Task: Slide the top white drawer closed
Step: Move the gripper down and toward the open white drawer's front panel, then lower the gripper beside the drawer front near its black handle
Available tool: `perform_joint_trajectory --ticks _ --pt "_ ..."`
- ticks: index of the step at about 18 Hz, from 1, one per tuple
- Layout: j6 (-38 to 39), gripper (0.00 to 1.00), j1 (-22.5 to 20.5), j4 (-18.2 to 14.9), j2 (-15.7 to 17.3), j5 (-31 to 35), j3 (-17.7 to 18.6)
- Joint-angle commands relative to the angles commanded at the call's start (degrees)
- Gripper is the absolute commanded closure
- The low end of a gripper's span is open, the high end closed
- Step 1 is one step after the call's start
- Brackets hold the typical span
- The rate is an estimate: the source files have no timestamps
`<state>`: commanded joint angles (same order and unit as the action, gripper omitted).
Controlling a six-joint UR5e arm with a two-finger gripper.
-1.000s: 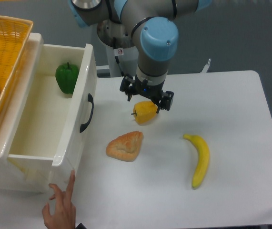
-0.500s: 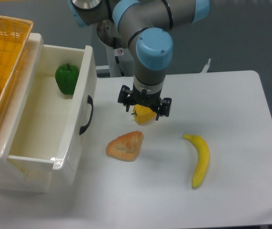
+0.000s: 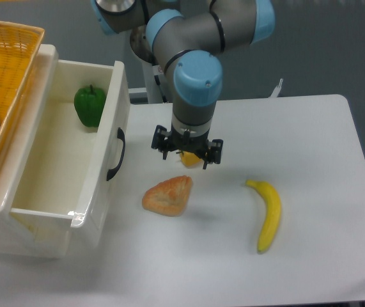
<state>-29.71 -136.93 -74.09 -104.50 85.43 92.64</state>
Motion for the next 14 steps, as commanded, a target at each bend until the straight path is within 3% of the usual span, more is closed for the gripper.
perform_joint_trajectory --ticks 14 --pt "2.2 0.00 3.2 1.8 -1.9 0.0 1.8"
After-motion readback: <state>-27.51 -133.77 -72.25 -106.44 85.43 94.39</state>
